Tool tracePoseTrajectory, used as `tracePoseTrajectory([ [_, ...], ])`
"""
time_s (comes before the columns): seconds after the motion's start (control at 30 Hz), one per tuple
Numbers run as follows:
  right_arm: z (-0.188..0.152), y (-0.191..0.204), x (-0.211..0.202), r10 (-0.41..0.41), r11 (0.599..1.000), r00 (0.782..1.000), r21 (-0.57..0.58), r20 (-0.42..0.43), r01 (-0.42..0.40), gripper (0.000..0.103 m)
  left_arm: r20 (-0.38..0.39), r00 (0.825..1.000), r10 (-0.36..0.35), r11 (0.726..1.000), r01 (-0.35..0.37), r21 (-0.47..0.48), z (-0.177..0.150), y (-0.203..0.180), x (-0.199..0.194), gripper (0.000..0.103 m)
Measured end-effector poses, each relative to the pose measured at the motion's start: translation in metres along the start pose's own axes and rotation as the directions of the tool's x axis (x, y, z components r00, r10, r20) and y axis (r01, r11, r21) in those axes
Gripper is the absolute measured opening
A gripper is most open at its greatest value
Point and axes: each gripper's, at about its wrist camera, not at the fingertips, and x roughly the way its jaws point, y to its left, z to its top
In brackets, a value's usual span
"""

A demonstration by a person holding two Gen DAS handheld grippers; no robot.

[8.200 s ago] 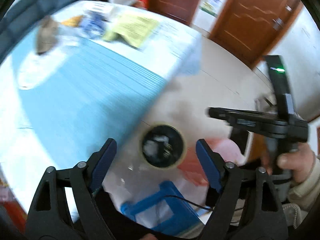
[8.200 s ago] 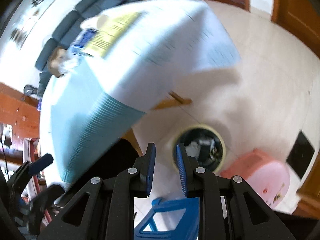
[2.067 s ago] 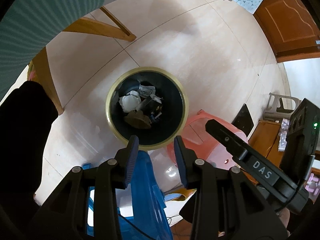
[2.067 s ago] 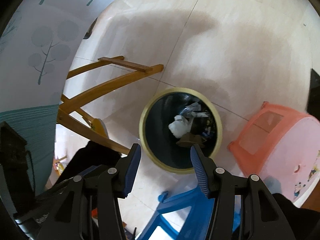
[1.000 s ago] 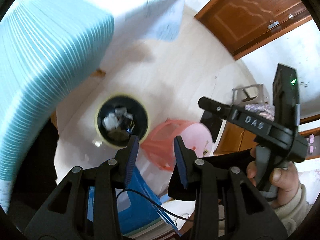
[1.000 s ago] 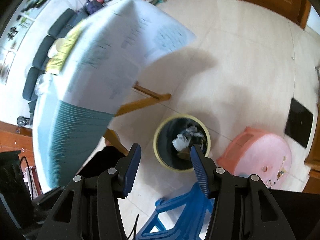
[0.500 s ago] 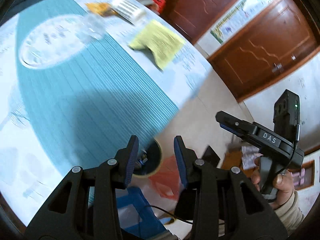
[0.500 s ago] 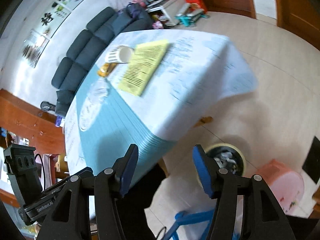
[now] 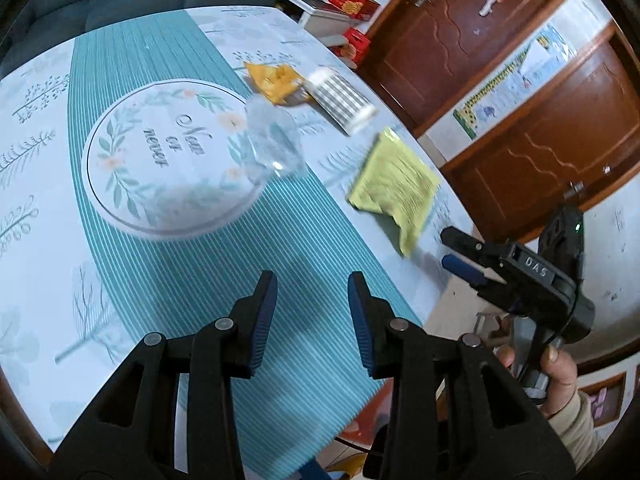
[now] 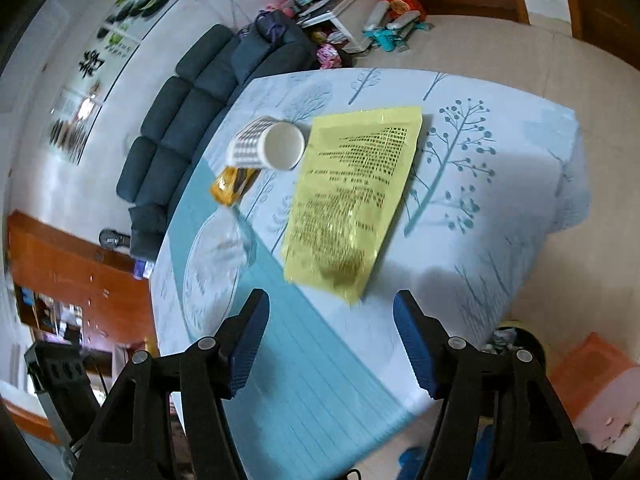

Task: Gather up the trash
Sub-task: 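Grasp the clear plastic bottle with the left tool while the right tool grasps the yellow printed packet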

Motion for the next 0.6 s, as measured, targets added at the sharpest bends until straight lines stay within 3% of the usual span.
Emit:
tracePoseTrajectory([
  [0.27, 0.009, -0.001, 0.044, -0.014, 1.000, 1.000, 0.023, -0.021, 0.015, 0.066, 0.010, 0.999, -0.036, 0.997, 0.037, -0.074, 0.037, 0.025, 0.021, 0.033],
  [0.6, 0.008, 0.016, 0.057, -0.046, 0.998, 0.997, -0.048, 0.057, 0.048, 0.066, -0.010, 0.998, -0.065, 0.987, 0.062, -0.148, 0.067, 0.050, 0.054, 0.033],
])
